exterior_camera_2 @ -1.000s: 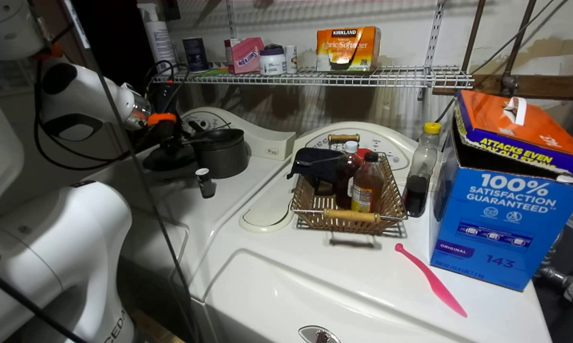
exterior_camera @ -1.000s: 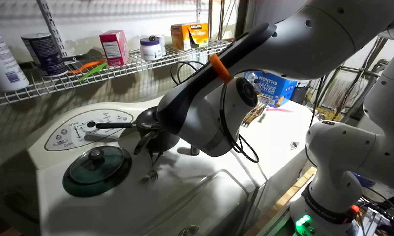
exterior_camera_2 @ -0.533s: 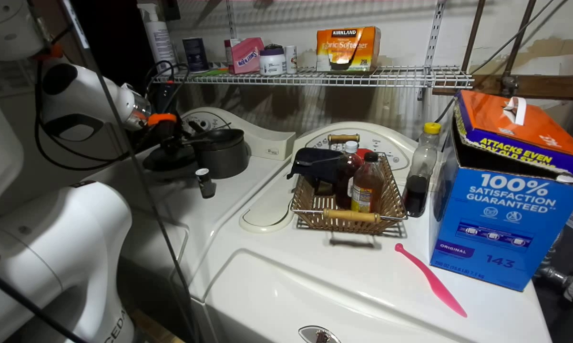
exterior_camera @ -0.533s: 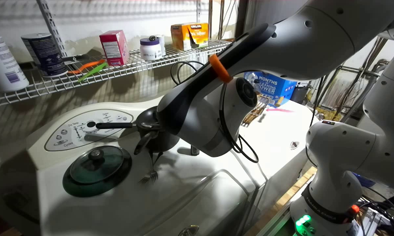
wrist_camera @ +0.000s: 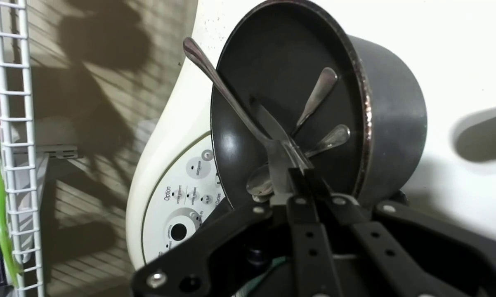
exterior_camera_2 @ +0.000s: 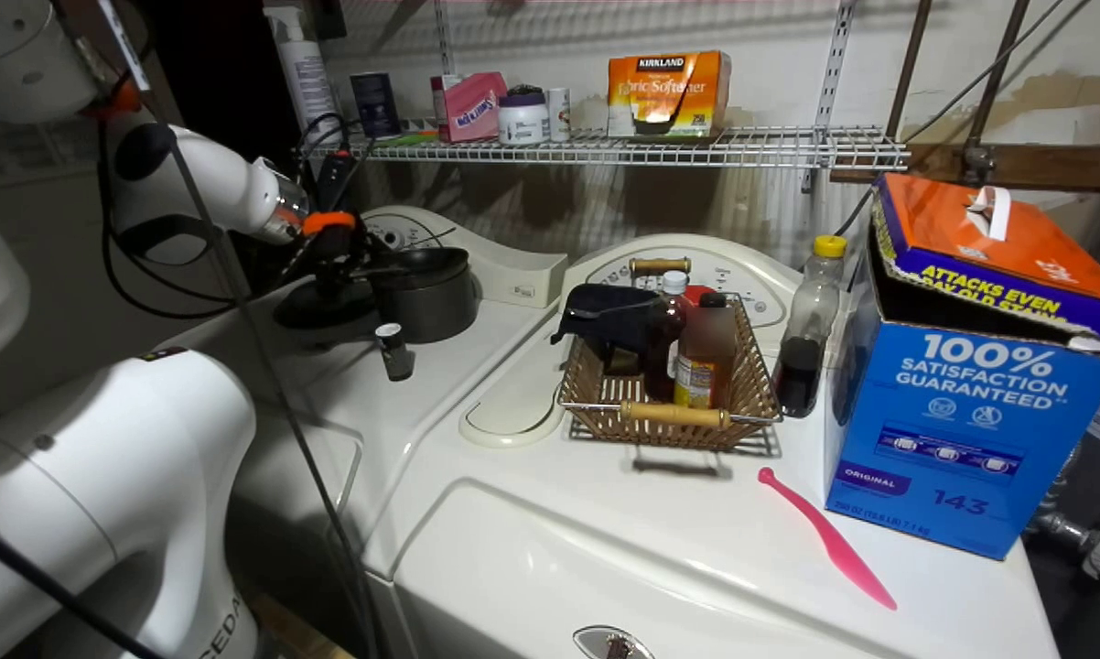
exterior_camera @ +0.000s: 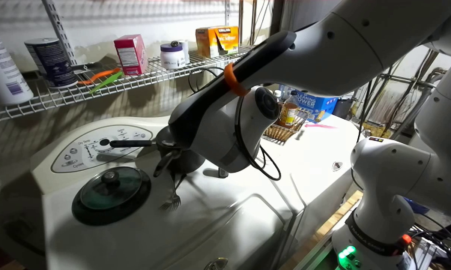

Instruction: Pick up one silver spoon and put it in the black pot

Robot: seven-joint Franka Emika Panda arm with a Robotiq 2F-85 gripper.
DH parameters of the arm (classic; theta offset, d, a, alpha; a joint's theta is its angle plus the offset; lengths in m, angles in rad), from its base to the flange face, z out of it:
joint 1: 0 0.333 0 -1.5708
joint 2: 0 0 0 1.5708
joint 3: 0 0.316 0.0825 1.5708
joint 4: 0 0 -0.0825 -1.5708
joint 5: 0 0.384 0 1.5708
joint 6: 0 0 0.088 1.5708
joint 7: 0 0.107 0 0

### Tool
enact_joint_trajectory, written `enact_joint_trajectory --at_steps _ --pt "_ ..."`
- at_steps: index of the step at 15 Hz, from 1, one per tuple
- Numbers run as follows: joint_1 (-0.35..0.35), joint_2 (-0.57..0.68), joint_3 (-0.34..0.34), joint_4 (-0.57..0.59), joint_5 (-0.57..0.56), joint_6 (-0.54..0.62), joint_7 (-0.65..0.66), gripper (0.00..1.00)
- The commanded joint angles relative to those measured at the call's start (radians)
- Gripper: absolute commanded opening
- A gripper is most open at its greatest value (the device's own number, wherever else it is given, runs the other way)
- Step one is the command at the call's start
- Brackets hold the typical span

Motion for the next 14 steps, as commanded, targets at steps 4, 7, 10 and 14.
enact_joint_trajectory --at_steps 4,7,10,14 --pt "-0.072 0.122 -0.023 0.070 0.003 -0.100 -0.011 0.01" --pt "-0.098 0.145 -0.019 0.078 0.005 -0.152 -0.010 0.01" --pt "-0.119 0.174 -0.020 0.091 0.000 -0.182 -0.002 0.17" --pt "-0.131 0.196 -0.015 0.110 0.009 -0.172 -0.014 0.48"
